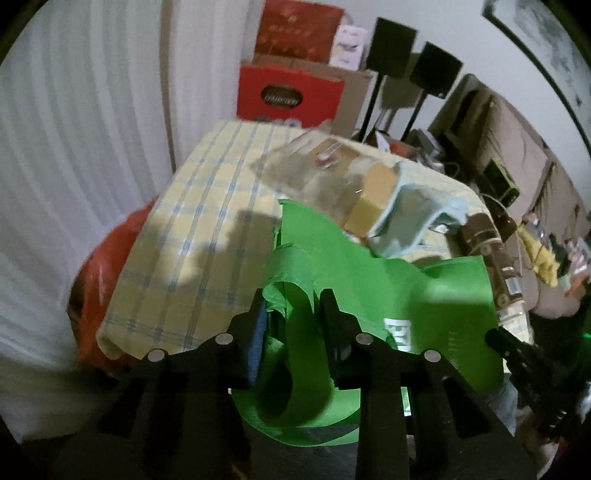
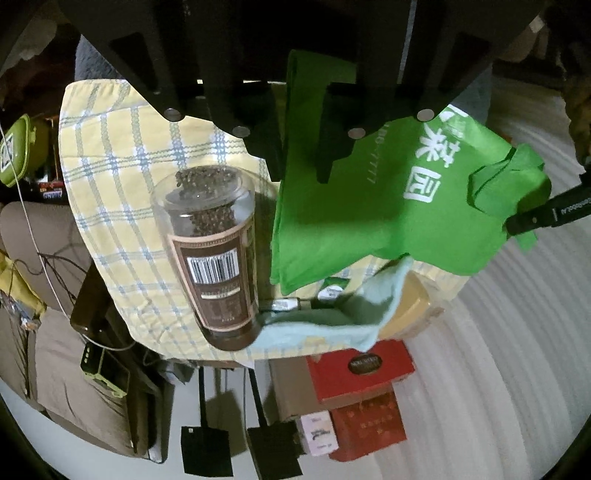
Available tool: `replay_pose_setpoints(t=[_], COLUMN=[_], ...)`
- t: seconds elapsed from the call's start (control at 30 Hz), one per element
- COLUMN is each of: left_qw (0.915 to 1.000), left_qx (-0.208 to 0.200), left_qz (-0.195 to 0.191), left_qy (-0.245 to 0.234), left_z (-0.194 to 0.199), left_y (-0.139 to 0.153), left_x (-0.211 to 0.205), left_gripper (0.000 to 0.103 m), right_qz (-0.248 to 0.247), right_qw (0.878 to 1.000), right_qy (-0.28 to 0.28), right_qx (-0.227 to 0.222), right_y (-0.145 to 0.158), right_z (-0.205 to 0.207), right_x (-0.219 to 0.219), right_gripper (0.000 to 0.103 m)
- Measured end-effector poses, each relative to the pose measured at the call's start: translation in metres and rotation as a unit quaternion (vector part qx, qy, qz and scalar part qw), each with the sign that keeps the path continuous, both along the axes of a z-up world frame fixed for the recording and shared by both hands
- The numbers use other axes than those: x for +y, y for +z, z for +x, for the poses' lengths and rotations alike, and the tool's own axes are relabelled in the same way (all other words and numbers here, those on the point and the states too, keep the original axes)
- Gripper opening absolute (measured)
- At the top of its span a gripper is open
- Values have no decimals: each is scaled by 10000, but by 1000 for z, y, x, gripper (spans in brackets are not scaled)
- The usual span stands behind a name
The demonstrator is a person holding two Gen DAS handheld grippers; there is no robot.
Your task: Organize objects
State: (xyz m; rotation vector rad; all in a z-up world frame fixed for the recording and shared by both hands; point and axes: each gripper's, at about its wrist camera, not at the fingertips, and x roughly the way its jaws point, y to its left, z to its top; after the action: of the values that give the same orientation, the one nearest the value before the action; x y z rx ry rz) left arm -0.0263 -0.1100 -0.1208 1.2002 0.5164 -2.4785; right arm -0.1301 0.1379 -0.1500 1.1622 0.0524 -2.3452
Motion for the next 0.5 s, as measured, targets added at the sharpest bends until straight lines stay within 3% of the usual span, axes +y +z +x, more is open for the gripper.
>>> replay_pose_setpoints(t=[0.17, 0.3, 0.4, 0.5], left_qw=[9986, 9979, 9982, 9956], left_qx=[4, -107, 56, -276], left_qz=[-519, -633, -587, -882], left_qy=[-102, -31, -112, -139], left_z=[-9, -16, -18, -30], left_y=[14, 8, 8, -4], left_x=[25, 36, 45, 55], left_gripper=[30, 45, 70, 78], right_qz=[-66, -171, -361, -296], right_qw=[10000, 9994, 9982, 9988], right_qy=[67, 28, 33, 41], right_qx=[-30, -305, -480, -382], right_y=[0, -17, -26, -25], right_z=[0, -10, -15, -15], right_x=[3, 11, 18, 16], right_gripper=[17, 17, 18, 19])
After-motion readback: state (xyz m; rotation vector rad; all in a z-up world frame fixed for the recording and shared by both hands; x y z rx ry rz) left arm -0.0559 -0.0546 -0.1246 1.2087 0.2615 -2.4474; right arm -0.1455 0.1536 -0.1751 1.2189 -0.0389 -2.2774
